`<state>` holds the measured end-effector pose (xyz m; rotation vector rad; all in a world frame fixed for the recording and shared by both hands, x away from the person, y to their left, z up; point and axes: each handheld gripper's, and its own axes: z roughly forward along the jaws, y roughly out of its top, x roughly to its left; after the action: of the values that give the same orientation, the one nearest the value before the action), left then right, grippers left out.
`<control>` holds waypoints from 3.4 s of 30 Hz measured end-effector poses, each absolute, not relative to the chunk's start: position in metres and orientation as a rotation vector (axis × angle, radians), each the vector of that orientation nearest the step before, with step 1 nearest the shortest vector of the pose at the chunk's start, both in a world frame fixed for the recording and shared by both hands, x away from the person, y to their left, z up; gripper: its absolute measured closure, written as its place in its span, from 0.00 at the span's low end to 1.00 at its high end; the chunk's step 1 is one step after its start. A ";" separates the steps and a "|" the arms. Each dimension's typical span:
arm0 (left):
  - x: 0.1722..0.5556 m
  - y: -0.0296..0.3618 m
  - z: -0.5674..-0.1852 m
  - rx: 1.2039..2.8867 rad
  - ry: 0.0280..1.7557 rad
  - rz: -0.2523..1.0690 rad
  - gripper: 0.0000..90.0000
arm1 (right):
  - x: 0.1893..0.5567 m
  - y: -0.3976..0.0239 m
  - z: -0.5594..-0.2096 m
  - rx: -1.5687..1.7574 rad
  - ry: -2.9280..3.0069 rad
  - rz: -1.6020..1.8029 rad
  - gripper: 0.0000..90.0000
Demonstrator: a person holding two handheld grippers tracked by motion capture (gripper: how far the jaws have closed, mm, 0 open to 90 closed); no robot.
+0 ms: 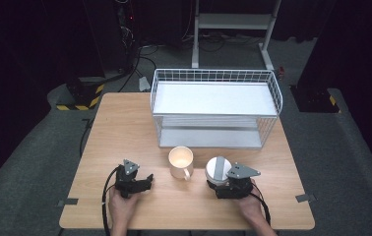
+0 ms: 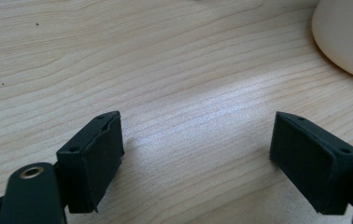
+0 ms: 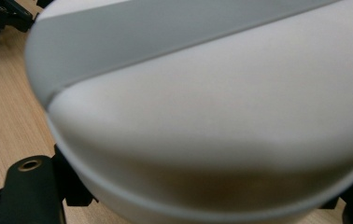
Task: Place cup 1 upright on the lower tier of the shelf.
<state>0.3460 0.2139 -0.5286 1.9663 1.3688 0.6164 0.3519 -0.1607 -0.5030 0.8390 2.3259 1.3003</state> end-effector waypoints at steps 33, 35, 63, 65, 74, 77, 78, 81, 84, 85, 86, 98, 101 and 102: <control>0.346 0.214 -0.529 1.964 1.373 0.615 0.20 | 0.368 -0.179 -0.491 0.914 2.279 1.334 0.21; 0.346 0.214 -0.529 1.966 1.372 0.616 0.20 | 0.369 -0.180 -0.491 0.927 2.276 1.327 0.21; 0.346 0.214 -0.529 1.965 1.372 0.617 0.20 | 0.402 -0.191 -0.480 1.016 2.241 1.314 0.21; 0.346 0.214 -0.529 1.966 1.372 0.617 0.20 | 0.406 -0.191 -0.479 1.021 2.235 1.311 0.21; 0.346 0.214 -0.529 1.965 1.372 0.617 0.20 | 0.422 -0.191 -0.476 1.073 2.206 1.291 0.21; 0.346 0.214 -0.529 1.965 1.372 0.617 0.20 | 0.426 -0.192 -0.476 1.080 2.202 1.281 0.21; 0.346 0.214 -0.529 1.965 1.372 0.616 0.20 | 0.427 -0.191 -0.476 1.088 2.197 1.280 0.21; 0.346 0.214 -0.529 1.965 1.372 0.617 0.20 | 0.432 -0.191 -0.476 1.103 2.186 1.268 0.21; 0.346 0.214 -0.529 1.966 1.372 0.617 0.20 | 0.437 -0.190 -0.477 1.105 2.174 1.263 0.21; 0.346 0.214 -0.529 1.966 1.372 0.617 0.20 | 0.438 -0.189 -0.477 1.119 2.177 1.257 0.21; 0.346 0.214 -0.529 1.966 1.372 0.617 0.20 | 0.440 -0.189 -0.477 1.122 2.179 1.246 0.21; 0.346 0.214 -0.529 1.965 1.372 0.617 0.20 | 0.454 -0.185 -0.479 1.148 2.144 1.219 0.21; 0.346 0.214 -0.528 1.973 1.369 0.616 0.20 | 0.458 -0.186 -0.482 1.144 2.146 1.201 0.21; 0.346 0.214 -0.528 1.973 1.369 0.615 0.20 | 0.459 -0.185 -0.482 1.153 2.141 1.207 0.21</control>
<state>0.3460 0.2143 -0.5283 1.9726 1.3694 0.6154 0.4586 -0.1853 -0.4823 1.1529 2.1410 1.2067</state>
